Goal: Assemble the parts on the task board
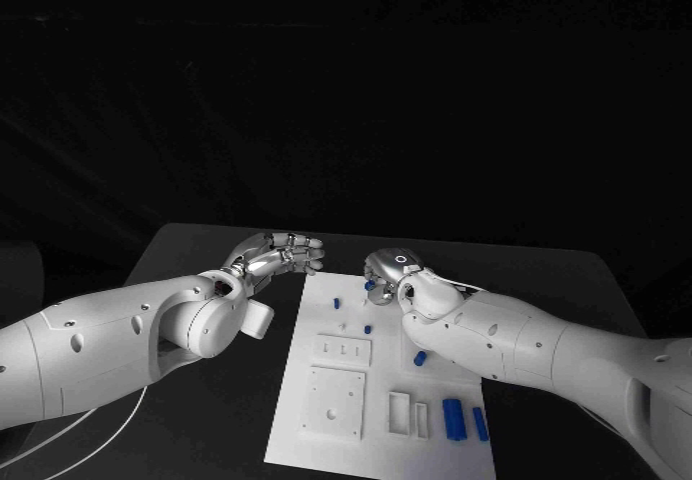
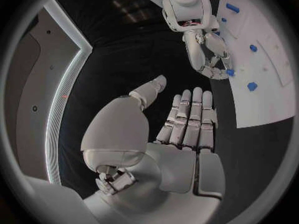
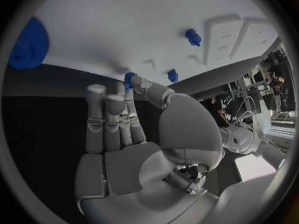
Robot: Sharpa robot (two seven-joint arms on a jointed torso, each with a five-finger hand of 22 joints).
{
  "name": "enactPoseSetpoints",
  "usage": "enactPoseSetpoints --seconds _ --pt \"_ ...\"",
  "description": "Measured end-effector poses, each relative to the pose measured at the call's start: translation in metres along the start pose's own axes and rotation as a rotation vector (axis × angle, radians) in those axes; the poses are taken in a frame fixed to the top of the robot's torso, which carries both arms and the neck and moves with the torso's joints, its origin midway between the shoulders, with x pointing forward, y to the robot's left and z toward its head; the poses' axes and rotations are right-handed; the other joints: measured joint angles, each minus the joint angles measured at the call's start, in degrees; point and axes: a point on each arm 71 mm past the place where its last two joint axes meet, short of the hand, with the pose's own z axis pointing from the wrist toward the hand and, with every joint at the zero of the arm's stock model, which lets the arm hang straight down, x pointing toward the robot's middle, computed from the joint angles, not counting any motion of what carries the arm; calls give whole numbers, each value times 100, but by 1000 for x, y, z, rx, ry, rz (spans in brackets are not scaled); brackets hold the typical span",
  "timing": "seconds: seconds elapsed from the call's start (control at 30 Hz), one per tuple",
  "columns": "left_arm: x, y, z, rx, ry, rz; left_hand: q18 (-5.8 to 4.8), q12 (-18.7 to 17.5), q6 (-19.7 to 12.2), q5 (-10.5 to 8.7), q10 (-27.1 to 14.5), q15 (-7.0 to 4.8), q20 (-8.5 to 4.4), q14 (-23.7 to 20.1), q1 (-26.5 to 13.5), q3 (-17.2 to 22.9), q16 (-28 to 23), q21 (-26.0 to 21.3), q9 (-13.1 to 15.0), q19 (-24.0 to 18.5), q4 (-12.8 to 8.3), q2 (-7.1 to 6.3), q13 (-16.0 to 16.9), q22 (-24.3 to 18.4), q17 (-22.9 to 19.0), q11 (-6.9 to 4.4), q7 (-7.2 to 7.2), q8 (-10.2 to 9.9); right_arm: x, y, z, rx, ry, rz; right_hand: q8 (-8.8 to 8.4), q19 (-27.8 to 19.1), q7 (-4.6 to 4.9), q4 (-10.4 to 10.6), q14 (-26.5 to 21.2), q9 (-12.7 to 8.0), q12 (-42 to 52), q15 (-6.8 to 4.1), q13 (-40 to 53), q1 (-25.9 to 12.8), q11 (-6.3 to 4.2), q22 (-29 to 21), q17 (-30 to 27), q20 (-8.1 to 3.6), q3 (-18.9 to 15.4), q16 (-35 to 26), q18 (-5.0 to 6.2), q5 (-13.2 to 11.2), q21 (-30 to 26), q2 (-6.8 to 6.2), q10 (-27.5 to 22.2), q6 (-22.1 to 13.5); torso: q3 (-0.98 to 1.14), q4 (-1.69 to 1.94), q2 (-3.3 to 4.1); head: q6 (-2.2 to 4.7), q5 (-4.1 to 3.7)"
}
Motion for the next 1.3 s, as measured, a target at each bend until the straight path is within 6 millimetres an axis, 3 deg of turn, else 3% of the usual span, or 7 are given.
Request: enactPoseSetpoints --seconds 0.53,0.8,0.93,1.1,1.3 --pt "-1 0 0 0 -3 1 0 0 0 0 0 0 0 0 -2 0 0 0 1 0 0 2 0 -5 -1 0 0 0 0 -1 0 5 4 15 -20 5 5 23 -15 0 0 19 -23 23 31 0 -13 -4 -23 0 -1 28 0 -23 -49 -25 -1 -11 -3 -18 1" --pt "-4 0 0 0 -9 3 0 0 0 0 0 0 0 0 -2 0 0 0 1 0 0 1 0 -4 -1 0 0 0 0 -7 -4 6 -2 29 -20 5 4 38 -15 -6 0 19 -32 23 32 4 -26 -4 -8 0 -1 31 0 -23 -51 -25 0 -14 -4 2 -5" --pt "-9 -1 -1 1 -18 6 0 0 0 0 0 0 0 0 -2 15 0 22 7 0 -15 2 0 -4 4 0 0 0 -8 -14 -8 -1 -13 53 -54 5 45 73 -15 -18 0 19 -32 5 61 4 -38 -3 -43 19 0 78 0 -101 -84 -68 1 -24 -8 30 0" --pt "-15 -2 -3 2 -30 9 0 0 0 0 62 0 0 0 -1 15 0 22 17 0 -15 1 0 -9 21 0 0 0 -35 -21 -11 -21 -54 116 -83 6 63 191 -16 -18 91 16 24 -49 -43 4 -63 -3 -161 27 -1 72 0 -253 70 -126 5 -50 -11 82 9" --pt "-13 -3 -3 2 -26 8 0 0 0 0 62 0 0 0 -34 15 0 22 22 0 -15 15 6 -9 20 0 0 0 -51 -52 -24 0 -70 153 -120 4 77 289 -39 -24 281 -91 193 3 -146 4 -75 -7 -231 26 0 -137 0 -350 212 -221 16 -92 -32 135 3"
